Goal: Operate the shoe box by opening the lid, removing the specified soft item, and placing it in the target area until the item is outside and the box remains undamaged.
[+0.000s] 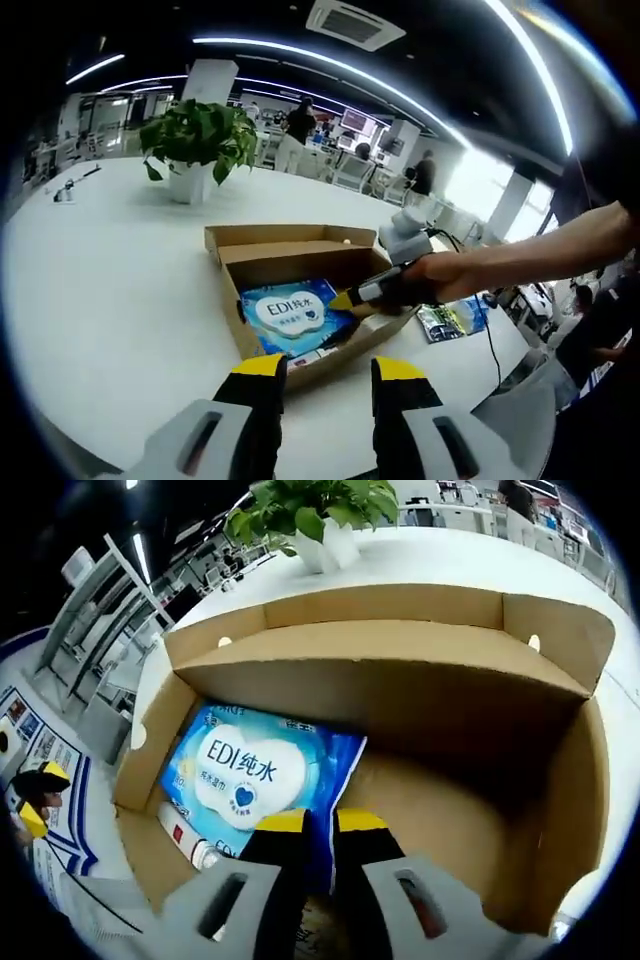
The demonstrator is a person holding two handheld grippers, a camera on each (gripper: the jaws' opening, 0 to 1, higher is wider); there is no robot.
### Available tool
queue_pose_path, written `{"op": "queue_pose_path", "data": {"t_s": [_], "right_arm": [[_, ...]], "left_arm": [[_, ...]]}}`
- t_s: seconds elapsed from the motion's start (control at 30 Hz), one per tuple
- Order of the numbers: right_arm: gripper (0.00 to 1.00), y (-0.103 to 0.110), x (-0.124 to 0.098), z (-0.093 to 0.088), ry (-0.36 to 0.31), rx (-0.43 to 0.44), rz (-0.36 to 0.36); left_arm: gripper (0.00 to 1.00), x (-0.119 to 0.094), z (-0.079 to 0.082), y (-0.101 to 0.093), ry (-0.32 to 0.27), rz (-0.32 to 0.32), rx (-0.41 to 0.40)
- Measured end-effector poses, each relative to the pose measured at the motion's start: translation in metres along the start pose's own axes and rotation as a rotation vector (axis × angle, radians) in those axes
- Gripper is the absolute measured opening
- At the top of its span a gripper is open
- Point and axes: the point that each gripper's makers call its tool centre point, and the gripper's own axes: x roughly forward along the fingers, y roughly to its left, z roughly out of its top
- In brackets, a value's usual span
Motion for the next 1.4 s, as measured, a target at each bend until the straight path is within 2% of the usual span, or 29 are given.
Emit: {"op": "queue_pose_path", "data": {"t_s": [0.33,0.67,0.87,1.03,1.1,1.4], "right_arm": [[0.00,0.000,-0.004,0.001,0.005,-0.038,-0.012],[0.00,-0.024,-0.020,0.002,0.020,-0.066,-0.079],[0.00,-0.040,-0.034,-0.006,0.033,-0.042,-0.129],[0.00,-0.044,-0.038,-0.003,0.026,-0.073,-0.146],[0.00,-0.041,-0.041,-0.004,0.021,-0.071,-0.142],[0.00,-0.043,-0.038,0.001,0.009,-0.066,-0.130]], "left_arm": [[0.34,0.004,0.001,-0.002,0.008,-0.009,0.011],[0.34,0.018,0.008,-0.009,0.019,-0.034,0.033],[0.33,0.040,0.012,-0.010,0.044,-0.046,0.038],[0.33,0.061,0.016,-0.008,0.080,-0.036,0.036],[0.33,0.071,0.017,-0.004,0.099,-0.025,0.016],[0.33,0.098,0.020,0.000,0.158,0.017,0.019]]}}
